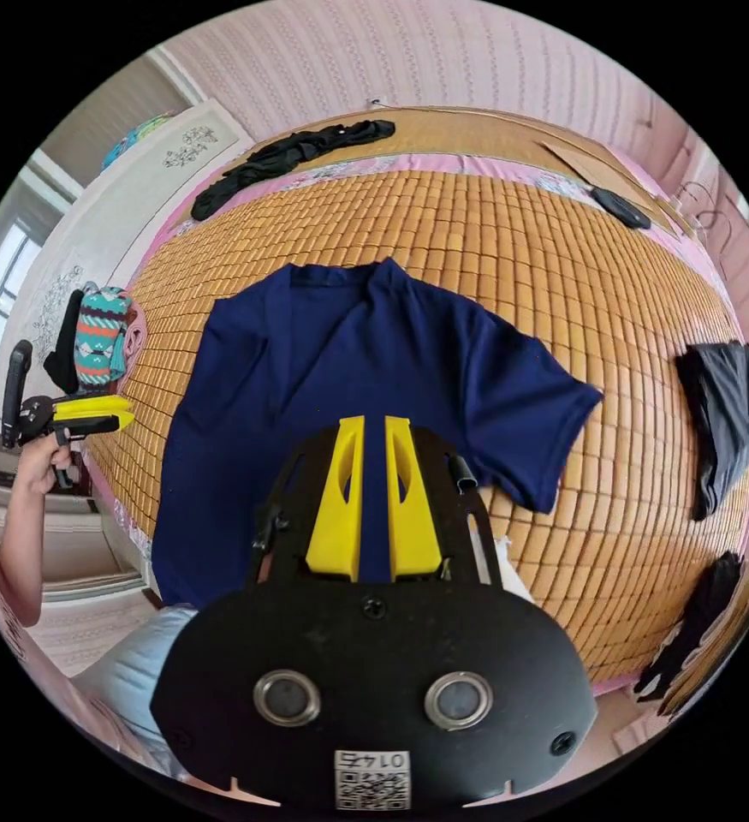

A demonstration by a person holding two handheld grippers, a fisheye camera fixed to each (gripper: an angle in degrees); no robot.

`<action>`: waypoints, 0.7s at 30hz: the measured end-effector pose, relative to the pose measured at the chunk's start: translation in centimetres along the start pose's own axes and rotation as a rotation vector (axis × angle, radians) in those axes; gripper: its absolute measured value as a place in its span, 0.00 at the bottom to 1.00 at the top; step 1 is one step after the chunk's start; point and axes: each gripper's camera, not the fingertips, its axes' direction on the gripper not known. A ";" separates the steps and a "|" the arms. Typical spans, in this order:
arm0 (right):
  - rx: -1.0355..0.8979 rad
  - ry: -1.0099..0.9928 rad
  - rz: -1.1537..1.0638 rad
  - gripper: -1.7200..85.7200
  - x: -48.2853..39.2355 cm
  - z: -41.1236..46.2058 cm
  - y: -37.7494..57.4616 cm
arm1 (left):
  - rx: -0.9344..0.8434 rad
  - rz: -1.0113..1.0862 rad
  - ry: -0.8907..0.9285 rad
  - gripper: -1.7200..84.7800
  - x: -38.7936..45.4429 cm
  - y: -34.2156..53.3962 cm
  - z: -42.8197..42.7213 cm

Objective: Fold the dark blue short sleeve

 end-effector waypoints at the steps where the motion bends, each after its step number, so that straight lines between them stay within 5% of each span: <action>1: 0.006 0.004 0.029 0.08 1.0 -0.3 0.9 | 0.003 0.020 0.000 0.11 0.9 -1.1 -0.3; 12: 0.147 -0.144 0.441 0.12 15.0 -0.4 12.2 | 0.010 0.496 0.160 0.11 30.5 -26.2 0.8; 21: 0.098 -0.113 0.367 0.11 16.1 2.7 12.6 | -0.026 0.686 -0.013 0.15 48.2 -35.7 5.0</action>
